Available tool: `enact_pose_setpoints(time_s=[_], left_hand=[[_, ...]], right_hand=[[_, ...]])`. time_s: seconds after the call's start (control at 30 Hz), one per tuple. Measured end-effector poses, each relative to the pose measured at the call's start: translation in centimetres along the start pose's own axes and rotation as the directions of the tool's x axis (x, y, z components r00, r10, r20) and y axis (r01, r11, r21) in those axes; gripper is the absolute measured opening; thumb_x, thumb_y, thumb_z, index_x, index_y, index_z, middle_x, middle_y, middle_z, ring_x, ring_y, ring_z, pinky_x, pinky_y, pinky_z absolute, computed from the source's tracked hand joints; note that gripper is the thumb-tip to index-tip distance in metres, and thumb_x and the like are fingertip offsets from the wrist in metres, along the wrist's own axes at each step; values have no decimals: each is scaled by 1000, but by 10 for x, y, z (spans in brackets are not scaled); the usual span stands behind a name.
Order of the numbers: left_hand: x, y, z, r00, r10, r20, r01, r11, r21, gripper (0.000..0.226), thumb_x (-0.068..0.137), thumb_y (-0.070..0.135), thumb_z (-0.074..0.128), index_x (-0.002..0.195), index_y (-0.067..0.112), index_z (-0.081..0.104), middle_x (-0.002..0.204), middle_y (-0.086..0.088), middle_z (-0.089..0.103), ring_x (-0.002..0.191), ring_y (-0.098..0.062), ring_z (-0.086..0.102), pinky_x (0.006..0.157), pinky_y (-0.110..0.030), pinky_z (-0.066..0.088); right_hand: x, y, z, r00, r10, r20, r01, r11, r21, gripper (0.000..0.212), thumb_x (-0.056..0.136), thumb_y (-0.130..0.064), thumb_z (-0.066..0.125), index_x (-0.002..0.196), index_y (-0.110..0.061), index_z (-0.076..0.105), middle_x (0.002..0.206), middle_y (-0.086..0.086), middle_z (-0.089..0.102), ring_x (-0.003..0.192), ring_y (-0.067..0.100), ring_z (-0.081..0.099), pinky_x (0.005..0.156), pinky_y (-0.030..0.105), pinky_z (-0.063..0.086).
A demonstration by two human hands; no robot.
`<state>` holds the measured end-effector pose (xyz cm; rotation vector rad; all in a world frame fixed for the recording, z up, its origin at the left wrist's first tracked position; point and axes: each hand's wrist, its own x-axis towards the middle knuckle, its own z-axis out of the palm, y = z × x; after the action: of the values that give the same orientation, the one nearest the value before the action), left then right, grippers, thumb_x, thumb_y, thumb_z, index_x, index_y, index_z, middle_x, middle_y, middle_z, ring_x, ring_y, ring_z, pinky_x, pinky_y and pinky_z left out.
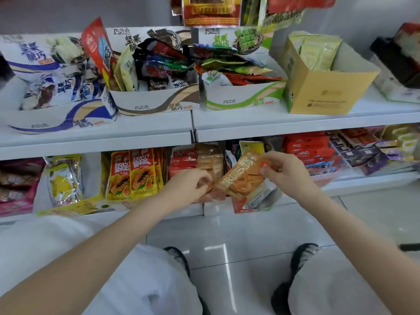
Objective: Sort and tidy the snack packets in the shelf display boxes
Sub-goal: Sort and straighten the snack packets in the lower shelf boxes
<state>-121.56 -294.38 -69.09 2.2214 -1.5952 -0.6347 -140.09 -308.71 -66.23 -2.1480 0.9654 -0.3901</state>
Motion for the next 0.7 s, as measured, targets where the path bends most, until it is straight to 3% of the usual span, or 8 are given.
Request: enact_pose_setpoints(time_s=[0.07,0.1,0.23,0.37,0.47,0.6,0.7], left_hand=[[-7,-18,4,1000,-20,7,18,979,201,40,91,16,49,131,17,49,140,-2,43,127,-18,40,105,-32,36],[-10,-26,6,999,-31,13,26,963,269,45,91,15,48,136,17,42,149,-2,30,134,-20,30,109,-33,31],[-13,-41,5,996,-80,41,66,961,270,51,92,17,47,142,17,34,157,2,-1,144,-22,4,114,-35,20],[-10,-49,5,985,-127,116,87,950,299,49,93,19,47,141,15,36,157,-2,-5,144,-21,-4,116,-36,13],[-9,-55,3,984,-121,129,79,952,296,46,93,18,47,138,13,39,157,-4,-2,145,-21,-1,117,-34,11],[-8,-55,-3,983,-119,137,77,957,281,43,94,19,45,137,14,41,157,-3,1,144,-21,2,116,-32,11],[-8,-53,-4,979,-125,162,73,953,295,41,95,19,43,135,13,43,157,-4,-1,145,-22,1,116,-33,12]], right_hand=[[5,-5,9,990,-87,-110,83,996,-39,20,87,-9,59,105,-11,66,94,0,67,81,14,58,68,10,41],[8,-9,14,982,-129,-135,124,991,-47,20,88,-8,58,105,-10,67,93,1,67,78,13,57,65,9,39],[22,-26,39,965,-260,-23,254,954,-157,23,90,-5,54,108,-8,66,92,8,70,69,17,57,63,19,39],[43,-29,64,956,-243,167,287,895,-342,30,92,-6,47,118,-12,61,103,10,69,86,24,62,73,26,44],[58,-31,83,952,-201,231,293,820,-492,35,89,0,42,116,-12,61,101,14,67,96,31,60,78,35,49],[58,-35,110,949,-48,311,248,723,-644,35,86,9,41,111,-6,60,109,16,64,103,32,59,88,37,46],[57,-32,117,952,12,305,208,705,-678,35,85,11,38,111,-2,59,113,18,61,106,33,58,84,38,48]])
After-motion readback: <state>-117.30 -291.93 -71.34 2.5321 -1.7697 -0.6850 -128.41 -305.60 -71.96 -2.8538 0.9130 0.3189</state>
